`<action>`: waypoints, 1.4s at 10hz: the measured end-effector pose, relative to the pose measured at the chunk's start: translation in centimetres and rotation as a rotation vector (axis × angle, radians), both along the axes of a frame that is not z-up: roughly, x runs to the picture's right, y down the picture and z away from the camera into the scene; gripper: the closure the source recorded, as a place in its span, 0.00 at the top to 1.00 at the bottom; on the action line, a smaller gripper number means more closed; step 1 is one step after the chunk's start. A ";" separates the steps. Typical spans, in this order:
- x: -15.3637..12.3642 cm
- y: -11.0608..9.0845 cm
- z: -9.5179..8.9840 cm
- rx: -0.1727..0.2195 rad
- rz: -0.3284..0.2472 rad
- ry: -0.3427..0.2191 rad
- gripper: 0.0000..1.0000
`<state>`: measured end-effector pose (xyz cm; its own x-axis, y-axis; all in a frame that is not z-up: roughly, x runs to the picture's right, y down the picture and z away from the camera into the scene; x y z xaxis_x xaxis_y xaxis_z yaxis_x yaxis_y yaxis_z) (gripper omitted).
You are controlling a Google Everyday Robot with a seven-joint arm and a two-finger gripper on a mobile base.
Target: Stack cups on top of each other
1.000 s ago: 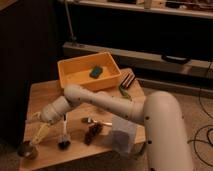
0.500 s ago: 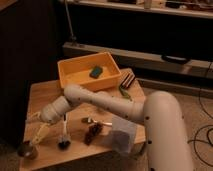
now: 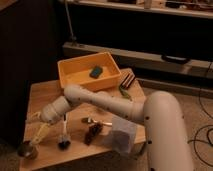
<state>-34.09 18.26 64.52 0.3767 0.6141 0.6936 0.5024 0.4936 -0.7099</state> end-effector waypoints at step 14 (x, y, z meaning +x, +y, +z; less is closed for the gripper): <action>0.6 -3.0 -6.9 0.395 -0.218 0.244 0.80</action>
<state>-33.45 15.26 57.66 0.6466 0.2117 0.7329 0.4670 0.6498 -0.5997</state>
